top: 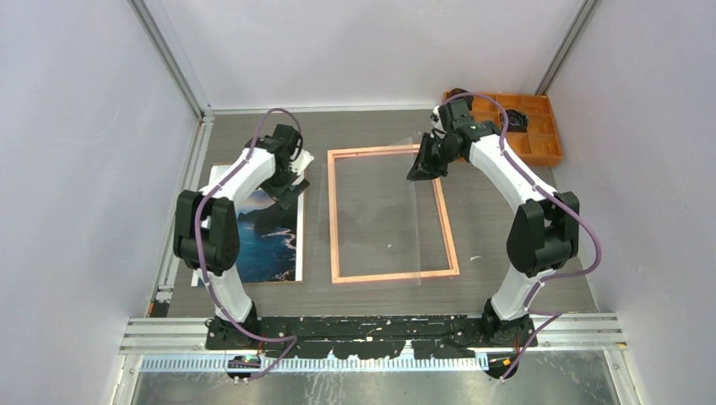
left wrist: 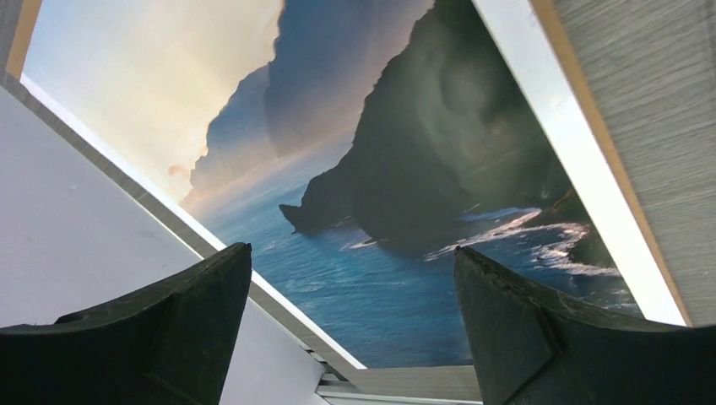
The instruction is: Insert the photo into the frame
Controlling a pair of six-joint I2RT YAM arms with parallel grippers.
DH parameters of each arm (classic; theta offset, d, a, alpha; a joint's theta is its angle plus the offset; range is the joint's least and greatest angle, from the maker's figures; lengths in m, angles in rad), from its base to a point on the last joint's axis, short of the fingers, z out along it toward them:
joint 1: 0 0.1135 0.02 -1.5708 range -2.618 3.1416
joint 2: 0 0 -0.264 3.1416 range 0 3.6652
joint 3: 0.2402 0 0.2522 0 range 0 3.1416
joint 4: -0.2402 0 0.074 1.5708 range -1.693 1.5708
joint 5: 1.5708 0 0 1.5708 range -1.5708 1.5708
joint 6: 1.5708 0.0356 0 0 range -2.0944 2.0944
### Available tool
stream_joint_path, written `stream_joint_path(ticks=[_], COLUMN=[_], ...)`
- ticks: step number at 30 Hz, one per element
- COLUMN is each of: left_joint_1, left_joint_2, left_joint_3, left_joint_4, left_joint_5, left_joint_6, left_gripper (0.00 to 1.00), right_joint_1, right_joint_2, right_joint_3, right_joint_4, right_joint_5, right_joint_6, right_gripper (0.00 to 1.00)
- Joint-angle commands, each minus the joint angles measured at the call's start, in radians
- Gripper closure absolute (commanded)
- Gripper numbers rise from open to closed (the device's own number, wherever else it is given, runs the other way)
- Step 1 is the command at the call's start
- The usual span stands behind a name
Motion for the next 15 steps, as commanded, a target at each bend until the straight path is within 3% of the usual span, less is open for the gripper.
stream_joint_path(ticks=[1, 8, 15], left_joint_1=[-0.053, -0.128, -0.157], left_joint_2=[0.025, 0.059, 0.079], left_joint_3=[-0.018, -0.058, -0.083], left_joint_4=[0.064, 0.104, 0.126], left_joint_5=[-0.069, -0.087, -0.112], left_joint_6=[-0.011, -0.024, -0.024], left_gripper=[0.09, 0.1, 0.1], right_joint_1=[-0.032, -0.063, -0.064], right_joint_2=[0.022, 0.045, -0.033], right_joint_3=[-0.034, -0.154, -0.31], right_joint_4=[0.049, 0.176, 0.202], right_joint_5=[0.062, 0.04, 0.125], right_joint_6=[-0.011, 0.074, 0.144], right_gripper=[0.81, 0.49, 0.16])
